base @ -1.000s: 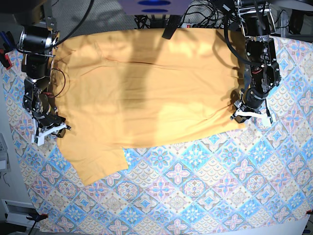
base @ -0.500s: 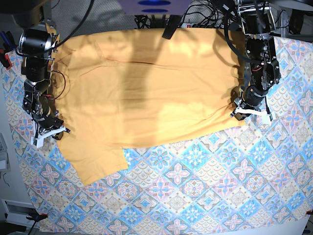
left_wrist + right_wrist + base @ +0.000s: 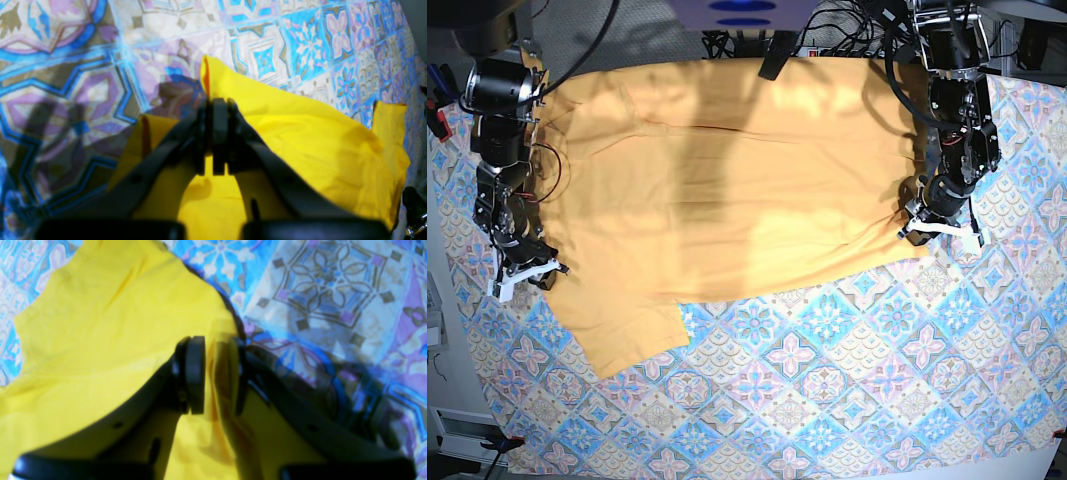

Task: Fold the T-shirt properly
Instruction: 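Grasp the shirt's side edges with both grippers near the hem, then lift the hem with both grippers and fold it toward the collar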

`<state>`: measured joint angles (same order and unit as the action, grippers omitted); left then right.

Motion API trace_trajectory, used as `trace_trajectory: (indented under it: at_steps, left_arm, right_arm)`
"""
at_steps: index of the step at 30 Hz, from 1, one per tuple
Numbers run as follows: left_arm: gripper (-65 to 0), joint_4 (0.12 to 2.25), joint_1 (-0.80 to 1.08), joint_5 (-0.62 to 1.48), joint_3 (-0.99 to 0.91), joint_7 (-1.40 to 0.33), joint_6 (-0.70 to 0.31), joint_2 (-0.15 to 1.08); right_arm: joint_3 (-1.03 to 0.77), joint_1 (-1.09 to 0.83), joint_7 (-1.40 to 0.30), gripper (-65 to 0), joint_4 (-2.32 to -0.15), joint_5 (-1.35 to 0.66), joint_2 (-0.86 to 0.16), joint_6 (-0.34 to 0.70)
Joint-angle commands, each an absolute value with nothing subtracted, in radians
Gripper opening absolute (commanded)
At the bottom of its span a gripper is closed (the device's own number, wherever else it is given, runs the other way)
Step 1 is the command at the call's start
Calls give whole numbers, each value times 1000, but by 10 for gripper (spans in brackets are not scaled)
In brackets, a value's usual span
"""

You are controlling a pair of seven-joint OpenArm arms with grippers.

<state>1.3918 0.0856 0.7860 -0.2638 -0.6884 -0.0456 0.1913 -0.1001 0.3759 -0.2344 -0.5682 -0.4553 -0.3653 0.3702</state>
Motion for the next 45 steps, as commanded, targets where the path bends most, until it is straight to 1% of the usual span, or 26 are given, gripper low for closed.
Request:
trace_trajectory:
  at_steps: [1, 4, 9, 13, 14, 16, 18, 23, 25, 28, 32, 35, 39, 41, 45]
  left_arm:
    - [-650, 1412, 73, 796, -266, -673, -54, 202]
    - [-650, 1412, 71, 796, -266, -673, -54, 202]
    - [-650, 1412, 68, 796, -266, -673, -54, 202]
    - [-650, 1412, 68, 796, -266, -673, -54, 202]
    - [-650, 1412, 68, 796, -266, -673, -54, 200]
    - [-650, 1412, 68, 796, -266, -673, -54, 200]
    - [-650, 1412, 68, 796, -266, -671, -54, 200]
    - [-650, 1412, 71, 796, -266, -671, -54, 200]
    - [-650, 1412, 73, 796, -266, -671, -54, 200]
    - [-650, 1412, 74, 796, -266, -671, -54, 202]
    - [-650, 1414, 76, 797, -266, -671, -54, 202]
    - [-650, 1423, 91, 797, -266, -670, -56, 203]
    - [-650, 1477, 122, 797, -266, -670, -88, 203]
    - [-650, 1523, 148, 797, -266, -673, -90, 205]
    - [-650, 1604, 214, 797, -288, -673, -90, 225]
  right_arm:
    - [-102, 400, -206, -528, -579, -466, -383, 378]
    - [-101, 403, -205, -528, -556, -466, -383, 377]
    - [-101, 453, -202, -528, -443, -466, -381, 377]
    - [-101, 455, -182, -530, -440, -466, -381, 377]
    - [-101, 455, -183, -539, -440, -466, -381, 377]
    - [-101, 455, -183, -596, -440, -466, -381, 377]
    - [-101, 455, -183, -639, -440, -466, -381, 378]
    - [-108, 452, -185, -643, -452, -469, -381, 383]
    - [-110, 446, -185, -643, -498, -469, -384, 383]
    - [-116, 378, -229, -643, -602, -470, -389, 383]
    - [-214, 275, -323, -643, -802, -470, -387, 383]
    - [-263, 217, -369, -643, -897, -470, -387, 384]
    - [-289, 148, -374, -643, -964, -470, -387, 400]
    - [-289, 119, -375, -643, -983, -470, -387, 423]
    - [-315, 50, -375, -643, -1041, -470, -387, 430]
